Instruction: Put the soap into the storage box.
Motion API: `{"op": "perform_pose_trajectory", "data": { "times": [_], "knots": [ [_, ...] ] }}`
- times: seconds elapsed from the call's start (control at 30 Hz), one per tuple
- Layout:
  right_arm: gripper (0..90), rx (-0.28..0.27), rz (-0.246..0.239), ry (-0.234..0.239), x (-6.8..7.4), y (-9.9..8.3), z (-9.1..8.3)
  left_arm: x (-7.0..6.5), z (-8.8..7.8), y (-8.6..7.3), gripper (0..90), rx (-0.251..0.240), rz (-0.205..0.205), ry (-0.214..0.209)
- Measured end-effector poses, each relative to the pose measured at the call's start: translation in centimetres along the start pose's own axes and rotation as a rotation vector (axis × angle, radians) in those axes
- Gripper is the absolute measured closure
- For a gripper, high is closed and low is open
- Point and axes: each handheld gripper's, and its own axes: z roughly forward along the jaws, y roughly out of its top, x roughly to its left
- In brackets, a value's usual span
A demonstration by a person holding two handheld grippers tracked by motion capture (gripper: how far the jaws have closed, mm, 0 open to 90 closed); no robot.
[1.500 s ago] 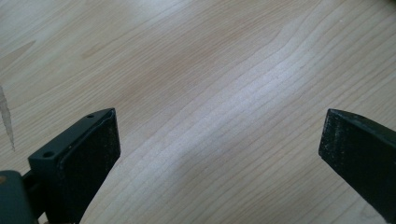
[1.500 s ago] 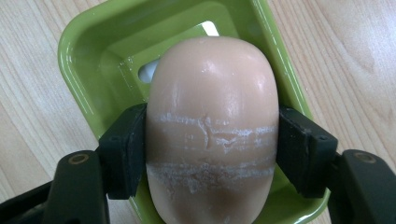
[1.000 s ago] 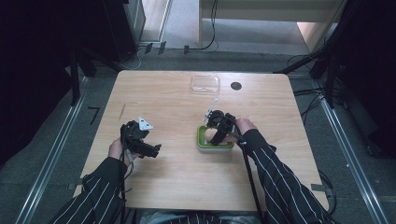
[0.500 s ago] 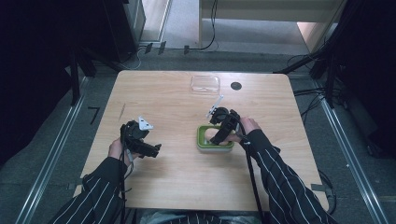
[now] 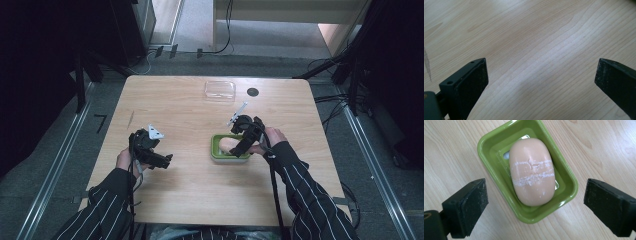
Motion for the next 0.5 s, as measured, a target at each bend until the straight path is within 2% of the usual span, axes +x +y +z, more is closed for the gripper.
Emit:
{"op": "perform_pose_trajectory", "data": {
  "times": [0.5],
  "knots": [
    [4.9,-0.026,0.032,-0.034,0.2,-2.2,-2.3,0.0,0.0,0.0,0.0,0.002,0.007,0.002]
  ]
}}
